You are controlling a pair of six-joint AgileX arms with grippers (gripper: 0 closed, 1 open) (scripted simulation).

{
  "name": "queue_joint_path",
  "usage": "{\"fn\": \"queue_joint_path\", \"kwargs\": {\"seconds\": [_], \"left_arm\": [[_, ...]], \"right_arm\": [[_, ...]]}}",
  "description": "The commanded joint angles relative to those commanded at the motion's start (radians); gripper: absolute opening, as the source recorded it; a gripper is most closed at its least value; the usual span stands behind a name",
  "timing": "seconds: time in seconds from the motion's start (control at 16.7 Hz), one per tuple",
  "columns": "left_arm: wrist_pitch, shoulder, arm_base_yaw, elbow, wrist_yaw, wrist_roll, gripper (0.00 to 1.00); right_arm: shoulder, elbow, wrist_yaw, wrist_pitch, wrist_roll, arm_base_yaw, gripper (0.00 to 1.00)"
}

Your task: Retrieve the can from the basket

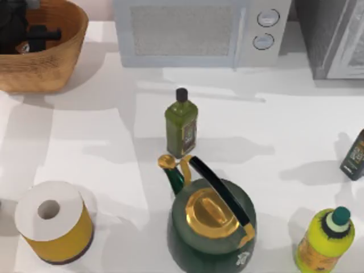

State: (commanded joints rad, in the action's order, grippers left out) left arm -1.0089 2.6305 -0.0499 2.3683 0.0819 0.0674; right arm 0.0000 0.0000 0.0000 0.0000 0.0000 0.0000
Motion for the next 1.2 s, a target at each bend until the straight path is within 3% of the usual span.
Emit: {"fn": "queue_joint_path", "kwargs": {"seconds": [0.18, 0.24, 0.84, 1.2], "left_arm": [[0.0, 0.0, 0.0, 0.0, 0.0, 0.0, 0.02], [0.0, 0.0, 0.0, 0.0, 0.0, 0.0, 0.0], [0.004, -0.037, -0.001, 0.004, -0.004, 0.004, 0.0], [0.116, -0.302, 0.009, -0.241, -0.005, -0.006, 0.0]], "right_arm": [[0.0, 0.0, 0.0, 0.0, 0.0, 0.0, 1.0], [0.0, 0.0, 0.0, 0.0, 0.0, 0.0, 1.0], [0.0, 0.0, 0.0, 0.0, 0.0, 0.0, 1.0], [0.0, 0.0, 0.0, 0.0, 0.0, 0.0, 1.0]]}}
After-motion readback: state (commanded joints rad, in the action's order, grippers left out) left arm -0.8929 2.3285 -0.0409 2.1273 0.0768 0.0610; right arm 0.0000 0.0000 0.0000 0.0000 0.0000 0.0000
